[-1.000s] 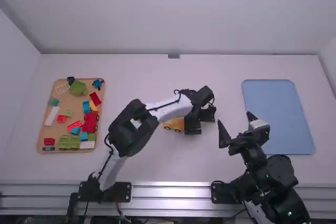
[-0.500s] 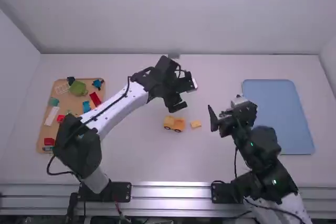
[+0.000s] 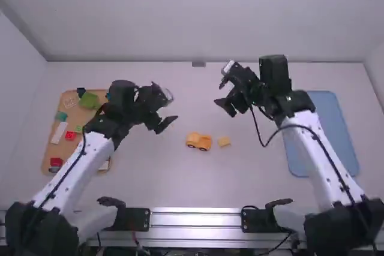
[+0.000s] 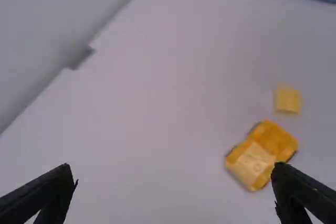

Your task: Assemble lego blocks to make yellow taxi

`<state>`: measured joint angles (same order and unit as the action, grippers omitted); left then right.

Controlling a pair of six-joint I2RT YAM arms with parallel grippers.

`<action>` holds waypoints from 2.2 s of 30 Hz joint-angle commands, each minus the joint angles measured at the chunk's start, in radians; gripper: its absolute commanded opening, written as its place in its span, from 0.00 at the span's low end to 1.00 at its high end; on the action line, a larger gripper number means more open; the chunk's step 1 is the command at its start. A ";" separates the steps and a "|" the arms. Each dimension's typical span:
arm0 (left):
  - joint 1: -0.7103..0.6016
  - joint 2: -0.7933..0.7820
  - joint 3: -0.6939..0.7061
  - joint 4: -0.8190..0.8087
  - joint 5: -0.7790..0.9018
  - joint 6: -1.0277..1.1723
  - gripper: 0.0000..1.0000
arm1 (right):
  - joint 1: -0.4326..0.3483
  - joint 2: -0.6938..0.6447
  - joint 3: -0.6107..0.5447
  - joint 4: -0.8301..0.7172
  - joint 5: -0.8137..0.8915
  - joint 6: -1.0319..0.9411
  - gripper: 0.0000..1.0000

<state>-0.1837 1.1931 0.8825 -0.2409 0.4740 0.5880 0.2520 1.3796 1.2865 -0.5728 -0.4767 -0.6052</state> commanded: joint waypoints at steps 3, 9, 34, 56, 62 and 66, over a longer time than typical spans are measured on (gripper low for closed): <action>0.019 -0.103 -0.080 0.029 -0.085 -0.068 0.99 | -0.036 0.186 0.106 -0.008 -0.051 -0.117 0.99; 0.019 -0.129 -0.167 0.090 -0.061 -0.012 0.99 | -0.041 0.357 0.117 -0.003 -0.068 -0.168 0.99; 0.020 0.397 -0.111 0.283 0.681 0.330 0.99 | -0.338 0.378 -0.320 -0.262 -0.659 -1.361 0.99; 0.019 0.522 -0.122 0.243 0.697 0.554 0.99 | -0.283 0.559 -0.412 0.299 -0.538 -0.882 0.99; 0.004 0.522 -0.122 0.246 0.689 0.553 0.99 | -0.264 0.713 -0.233 -0.078 -0.519 -1.214 1.00; 0.004 0.522 -0.124 0.250 0.689 0.547 0.99 | -0.263 0.774 -0.193 -0.118 -0.545 -1.275 0.99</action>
<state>-0.1696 1.7073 0.7593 0.0132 1.1301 1.1259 -0.0113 2.1178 1.0740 -0.6838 -1.0080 -1.7832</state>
